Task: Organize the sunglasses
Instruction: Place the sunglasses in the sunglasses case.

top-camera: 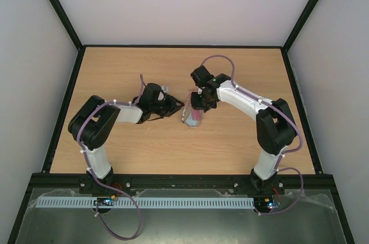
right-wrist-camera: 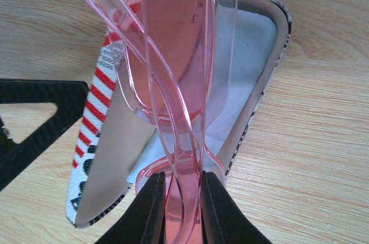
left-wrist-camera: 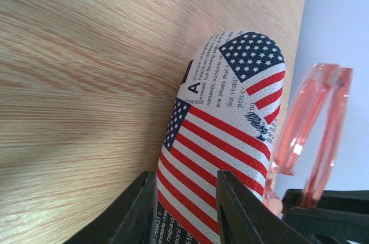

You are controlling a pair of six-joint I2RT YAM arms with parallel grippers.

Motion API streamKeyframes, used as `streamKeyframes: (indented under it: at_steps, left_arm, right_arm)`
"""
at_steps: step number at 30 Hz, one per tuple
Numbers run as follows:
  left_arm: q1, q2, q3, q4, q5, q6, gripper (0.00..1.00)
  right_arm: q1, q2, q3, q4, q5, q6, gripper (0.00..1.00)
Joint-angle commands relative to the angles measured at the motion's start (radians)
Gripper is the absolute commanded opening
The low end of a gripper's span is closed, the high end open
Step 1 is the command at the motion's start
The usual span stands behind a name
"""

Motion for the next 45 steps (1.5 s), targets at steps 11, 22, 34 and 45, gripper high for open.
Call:
streamKeyframes:
  at_steps: [11,22,34,45]
  left_arm:
    - [-0.047,-0.038,-0.063,0.066,-0.009,-0.029,0.31]
    - [-0.042,-0.016,-0.032,0.044,-0.015,-0.012,0.31]
    - [-0.026,0.035,0.055,-0.014,-0.016,0.022,0.31]
    - [-0.034,0.033,0.047,0.002,-0.004,0.008,0.32]
  right_arm:
    - [-0.009,0.001,-0.143,0.152,0.016,0.146,0.05]
    - [-0.014,0.070,-0.063,0.085,0.047,0.074,0.04]
    - [-0.040,0.093,-0.010,0.014,0.047,-0.006,0.04]
    - [-0.042,0.129,-0.020,0.037,0.032,0.031,0.04]
